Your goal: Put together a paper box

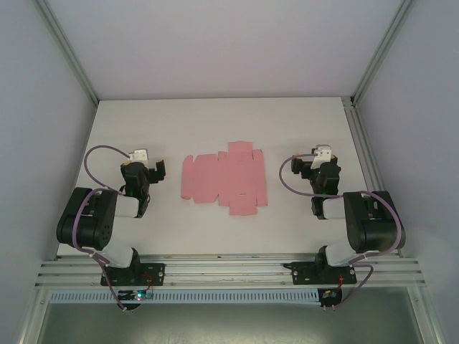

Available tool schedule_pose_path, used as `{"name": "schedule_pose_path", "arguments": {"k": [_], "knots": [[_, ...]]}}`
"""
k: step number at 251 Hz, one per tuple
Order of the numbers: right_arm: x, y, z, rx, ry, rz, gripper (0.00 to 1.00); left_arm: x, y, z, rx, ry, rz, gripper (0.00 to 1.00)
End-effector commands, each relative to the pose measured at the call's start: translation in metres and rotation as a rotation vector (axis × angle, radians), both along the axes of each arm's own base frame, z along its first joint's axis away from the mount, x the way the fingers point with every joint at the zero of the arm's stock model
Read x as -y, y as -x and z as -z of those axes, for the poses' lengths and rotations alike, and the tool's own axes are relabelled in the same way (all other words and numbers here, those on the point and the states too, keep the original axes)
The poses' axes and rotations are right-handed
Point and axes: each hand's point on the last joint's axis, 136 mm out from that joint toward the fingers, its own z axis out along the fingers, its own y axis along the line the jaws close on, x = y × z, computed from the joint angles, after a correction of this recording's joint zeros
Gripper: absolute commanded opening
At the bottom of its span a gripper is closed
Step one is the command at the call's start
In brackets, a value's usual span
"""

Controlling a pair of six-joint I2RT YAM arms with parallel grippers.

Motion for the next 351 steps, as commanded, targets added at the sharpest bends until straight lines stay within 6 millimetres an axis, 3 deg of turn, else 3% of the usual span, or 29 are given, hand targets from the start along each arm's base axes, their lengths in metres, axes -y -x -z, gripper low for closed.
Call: {"name": "schedule_pose_path", "arguments": {"k": [1,63,103,126,147,166,217,248,269,291,326,351], "knots": [[-0.001,-0.002,-0.006,0.022,0.000,-0.015,0.98,-0.005,-0.006,-0.012,0.037,0.004,-0.014,1.00],[-0.004,-0.004,-0.014,0.044,-0.003,-0.033,0.98,-0.006,-0.008,-0.020,0.036,0.002,-0.018,1.00],[-0.015,-0.004,-0.052,-0.007,0.001,-0.067,0.98,-0.007,0.002,-0.069,-0.003,0.057,-0.051,1.00],[-0.026,0.000,-0.078,-0.083,-0.092,-0.065,0.97,0.016,0.009,-0.084,-0.101,0.221,0.011,1.00],[-0.048,0.008,-0.084,-0.218,-0.206,-0.079,0.92,0.037,0.022,-0.076,-0.228,0.405,0.013,1.00],[-0.079,0.020,-0.075,-0.340,-0.265,-0.160,0.89,0.070,0.034,-0.069,-0.317,0.500,0.127,1.00],[-0.143,0.033,-0.048,-0.533,-0.479,-0.353,0.79,0.112,0.062,-0.036,-0.568,0.584,0.175,0.99],[-0.193,0.037,-0.045,-0.574,-0.520,-0.542,0.70,0.141,0.062,-0.015,-0.680,0.593,0.237,0.99],[-0.216,0.033,-0.031,-0.644,-0.555,-0.584,0.63,0.154,0.058,-0.002,-0.743,0.587,0.249,0.99],[-0.222,0.024,-0.002,-0.732,-0.568,-0.554,0.55,0.165,0.054,0.005,-0.770,0.616,0.273,0.99],[-0.223,0.016,0.035,-0.800,-0.550,-0.523,0.51,0.164,0.050,0.008,-0.784,0.599,0.252,0.99],[-0.209,0.012,0.058,-0.846,-0.519,-0.449,0.49,0.162,0.046,0.007,-0.776,0.583,0.250,1.00]]}}
